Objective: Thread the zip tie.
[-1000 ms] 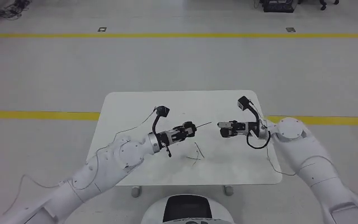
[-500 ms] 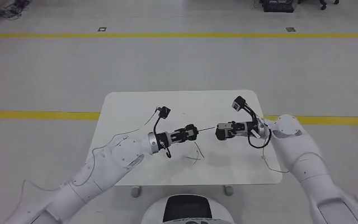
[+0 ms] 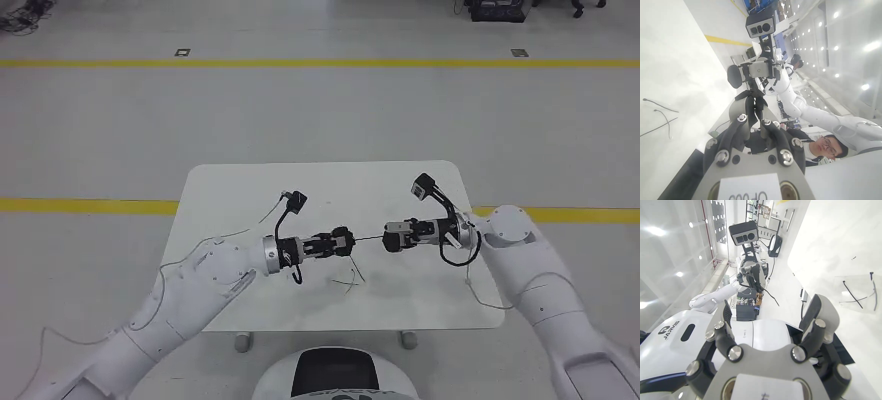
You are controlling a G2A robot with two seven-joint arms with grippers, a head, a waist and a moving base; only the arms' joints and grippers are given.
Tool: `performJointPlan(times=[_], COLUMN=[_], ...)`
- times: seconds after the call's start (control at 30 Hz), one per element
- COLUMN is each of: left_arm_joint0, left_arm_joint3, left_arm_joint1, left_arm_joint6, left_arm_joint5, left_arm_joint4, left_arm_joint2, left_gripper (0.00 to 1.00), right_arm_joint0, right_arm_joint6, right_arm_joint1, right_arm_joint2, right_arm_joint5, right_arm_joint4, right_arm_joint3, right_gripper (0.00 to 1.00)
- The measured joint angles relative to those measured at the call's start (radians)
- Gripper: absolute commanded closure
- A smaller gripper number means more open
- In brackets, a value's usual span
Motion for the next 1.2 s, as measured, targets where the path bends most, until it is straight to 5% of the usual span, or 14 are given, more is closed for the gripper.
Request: performJointPlan(times=[0.17, 0.4, 0.63, 0.97, 1.07, 1.1, 1.13, 1.2], left_arm_joint0=[-0.029, -0.071, -0.098, -0.097, -0.102, -0.107, -0.109, -0.113], left_arm_joint3=[0.026, 0.11, 0.144, 0.124, 0.137, 0.147, 0.153, 0.163], left_arm_joint1=[-0.01, -0.02, -0.037, -0.042, -0.045, -0.046, -0.047, -0.05], left_arm_joint6=[-0.116, -0.322, -0.367, -0.371, -0.439, -0.46, -0.468, -0.48], left_arm_joint5=[0.05, 0.014, -0.006, 0.002, -0.002, -0.002, 0.0, 0.003], left_arm_joint4=[-0.067, -0.171, -0.206, -0.218, -0.284, -0.299, -0.304, -0.315], left_arm_joint2=[0.026, 0.047, 0.068, 0.072, 0.074, 0.074, 0.075, 0.079], left_gripper=[1.0, 1.0, 1.0, 1.0, 1.0, 1.0, 1.0, 1.0], right_arm_joint0=[0.008, 0.087, 0.169, 0.149, 0.145, 0.144, 0.143, 0.143], right_arm_joint6=[0.0, 0.0, 0.0, -0.001, 0.001, 0.001, 0.0, 0.0], right_arm_joint1=[0.008, 0.082, 0.137, 0.134, 0.133, 0.135, 0.137, 0.139], right_arm_joint2=[-0.051, -0.206, -0.36, -0.347, -0.344, -0.345, -0.345, -0.353], right_arm_joint5=[0.0, 0.0, 0.0, 0.0, 0.0, 0.0, 0.0, 0.0], right_arm_joint4=[0.007, 0.053, 0.114, 0.128, 0.13, 0.124, 0.121, 0.116], right_arm_joint3=[-0.05, -0.104, -0.124, -0.131, -0.163, -0.173, -0.178, -0.191], right_gripper=[0.0, 0.0, 0.0, 0.0, 0.15, 0.24, 0.44, 0.52])
